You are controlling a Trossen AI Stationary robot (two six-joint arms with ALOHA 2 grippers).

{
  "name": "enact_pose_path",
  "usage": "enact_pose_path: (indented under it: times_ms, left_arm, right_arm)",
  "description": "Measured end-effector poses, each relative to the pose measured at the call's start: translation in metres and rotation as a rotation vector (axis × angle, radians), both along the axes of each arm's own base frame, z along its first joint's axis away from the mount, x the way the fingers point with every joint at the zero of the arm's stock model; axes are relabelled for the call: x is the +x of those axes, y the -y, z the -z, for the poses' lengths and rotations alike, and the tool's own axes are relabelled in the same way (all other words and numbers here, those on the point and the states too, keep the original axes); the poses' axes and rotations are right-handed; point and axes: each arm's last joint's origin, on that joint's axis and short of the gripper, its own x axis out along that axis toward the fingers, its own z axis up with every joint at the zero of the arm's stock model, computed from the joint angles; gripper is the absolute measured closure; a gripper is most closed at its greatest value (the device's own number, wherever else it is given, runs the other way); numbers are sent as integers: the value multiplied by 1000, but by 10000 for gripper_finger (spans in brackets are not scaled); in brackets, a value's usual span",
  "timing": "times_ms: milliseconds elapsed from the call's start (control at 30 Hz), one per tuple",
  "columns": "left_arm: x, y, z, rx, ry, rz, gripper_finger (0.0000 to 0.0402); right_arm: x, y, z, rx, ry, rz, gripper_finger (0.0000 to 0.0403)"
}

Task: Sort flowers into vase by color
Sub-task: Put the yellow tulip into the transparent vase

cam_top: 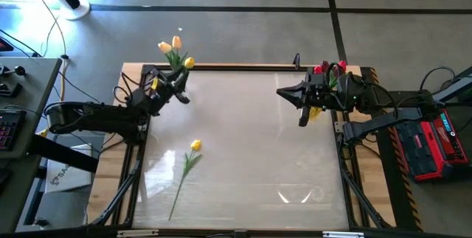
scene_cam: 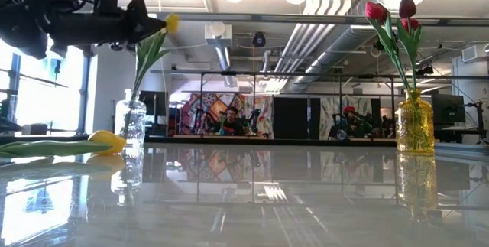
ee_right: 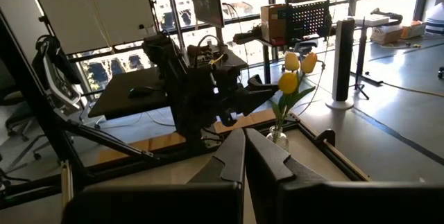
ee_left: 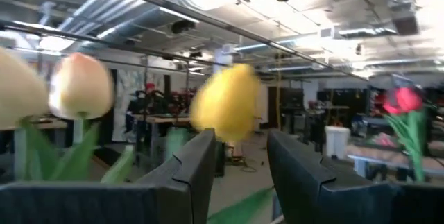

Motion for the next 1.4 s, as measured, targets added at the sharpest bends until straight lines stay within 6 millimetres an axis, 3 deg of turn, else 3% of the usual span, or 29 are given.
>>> enact_pose_path:
  times_ms: [367, 533, 700, 1067, 1400]
  left_arm:
    - [8, 26, -24, 50, -135, 99, 299]
    - [10, 41, -47, 16, -211, 148, 313]
    - [9, 57, -67, -55, -385, 126, 335]
    - [14, 81, -87, -322, -498, 190, 398]
    - [34, 91, -96, -570, -599, 127, 401]
  right_arm:
    - [0, 0, 0, 0, 0, 0, 402]
    - [0, 0, 0, 0, 0, 0, 402]
    - [0, 0, 0, 0, 0, 0, 402]
    - [0, 0, 0, 0, 0, 0, 402]
    - [0, 0, 0, 0, 1, 0, 402]
